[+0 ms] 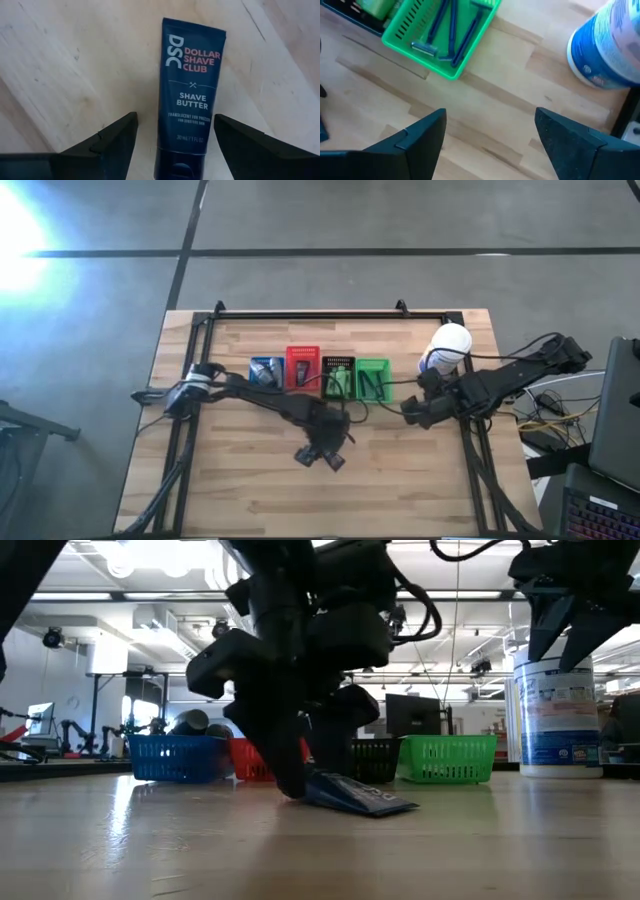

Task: Pick & Place Travel size toiletries
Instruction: Put the blue shaving cream into the red bin

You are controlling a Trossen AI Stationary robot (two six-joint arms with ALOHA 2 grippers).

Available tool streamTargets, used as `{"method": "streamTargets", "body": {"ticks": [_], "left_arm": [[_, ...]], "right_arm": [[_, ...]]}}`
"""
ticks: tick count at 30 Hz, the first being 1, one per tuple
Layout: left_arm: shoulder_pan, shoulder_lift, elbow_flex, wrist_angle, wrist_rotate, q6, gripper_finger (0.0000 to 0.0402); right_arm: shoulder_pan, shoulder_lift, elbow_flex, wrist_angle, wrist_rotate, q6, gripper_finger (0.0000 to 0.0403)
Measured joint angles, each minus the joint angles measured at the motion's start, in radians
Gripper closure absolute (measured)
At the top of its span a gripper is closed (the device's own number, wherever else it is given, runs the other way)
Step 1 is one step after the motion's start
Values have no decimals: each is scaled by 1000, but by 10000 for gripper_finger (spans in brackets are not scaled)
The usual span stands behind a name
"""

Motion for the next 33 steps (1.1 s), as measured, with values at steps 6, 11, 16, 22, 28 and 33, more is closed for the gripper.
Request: {"method": "streamTargets", "body": {"ticks": [6, 11, 16, 22, 28, 33], "left_arm": [[0, 17, 42, -68, 6, -39, 180], [0, -11, 41, -121, -9, -44, 259], [-1, -79, 39, -260, -88, -97, 277], [2, -262, 1, -293, -270, -444, 277], [74, -443, -124, -291, -773, -1417, 275], [198, -512, -303, -75, -775, -1658, 270]], "right_arm": [[0, -14, -12, 0, 6, -24, 90], [0, -11, -13, 1, 6, 1, 98], [0, -15, -12, -1, 5, 29, 117], [0, -19, -11, 2, 33, 62, 135], [0, -16, -1, 11, 108, 127, 143], [-2, -15, 0, 42, 164, 145, 142]]}}
